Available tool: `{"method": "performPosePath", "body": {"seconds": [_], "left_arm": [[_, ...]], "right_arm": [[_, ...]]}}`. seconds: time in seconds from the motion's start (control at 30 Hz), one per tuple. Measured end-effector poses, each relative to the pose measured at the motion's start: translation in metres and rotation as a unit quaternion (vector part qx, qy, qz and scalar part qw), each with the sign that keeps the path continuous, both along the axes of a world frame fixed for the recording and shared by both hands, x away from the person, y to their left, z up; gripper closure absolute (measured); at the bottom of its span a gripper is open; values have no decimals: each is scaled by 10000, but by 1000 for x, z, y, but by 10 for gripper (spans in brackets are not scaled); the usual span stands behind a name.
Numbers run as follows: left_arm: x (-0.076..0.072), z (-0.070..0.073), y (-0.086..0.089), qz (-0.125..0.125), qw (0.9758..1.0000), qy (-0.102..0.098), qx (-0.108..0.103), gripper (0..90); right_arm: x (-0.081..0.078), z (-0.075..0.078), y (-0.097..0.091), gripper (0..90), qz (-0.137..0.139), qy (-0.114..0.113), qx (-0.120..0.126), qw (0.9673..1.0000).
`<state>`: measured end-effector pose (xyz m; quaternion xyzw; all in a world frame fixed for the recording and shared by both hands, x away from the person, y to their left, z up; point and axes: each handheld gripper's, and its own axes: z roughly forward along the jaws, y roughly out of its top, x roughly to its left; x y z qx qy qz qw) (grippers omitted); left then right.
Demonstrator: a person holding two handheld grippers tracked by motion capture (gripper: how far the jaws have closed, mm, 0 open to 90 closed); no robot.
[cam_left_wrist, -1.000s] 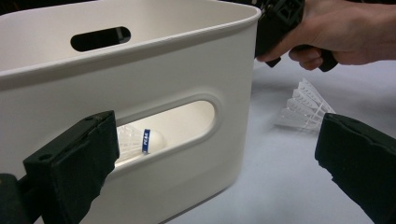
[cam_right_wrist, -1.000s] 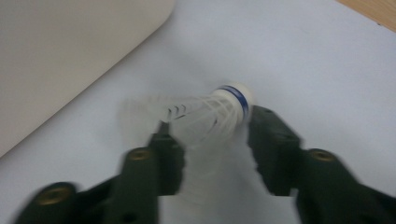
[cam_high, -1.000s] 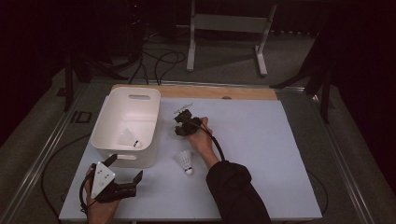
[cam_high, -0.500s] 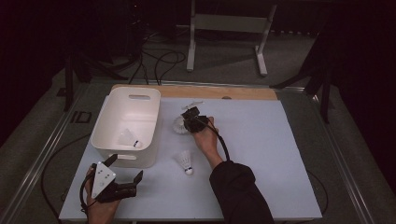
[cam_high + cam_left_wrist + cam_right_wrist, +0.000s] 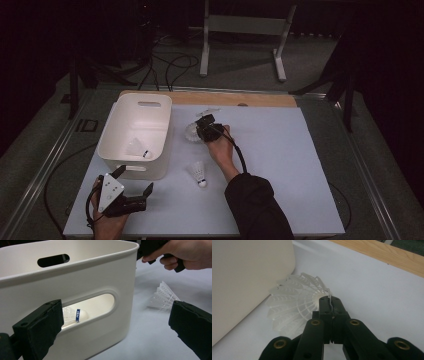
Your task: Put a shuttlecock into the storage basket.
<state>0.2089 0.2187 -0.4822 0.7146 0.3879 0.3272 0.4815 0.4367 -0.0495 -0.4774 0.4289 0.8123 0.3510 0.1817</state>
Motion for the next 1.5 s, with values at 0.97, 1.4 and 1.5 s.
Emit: {"method": "performPosePath", "body": {"seconds": [0.97,1.4,1.5], "left_arm": [[0,0,0,-3,10000,-1,12,3],[0,0,0,-1,10000,-1,25,3],[0,0,0,-1,10000,-6,17,3]], "right_arm": [[-6,14,-3,898,-5,40,231,9997],[-7,19,-7,898,-36,57,332,9994],[-7,20,-8,898,-46,43,358,9993]]}}
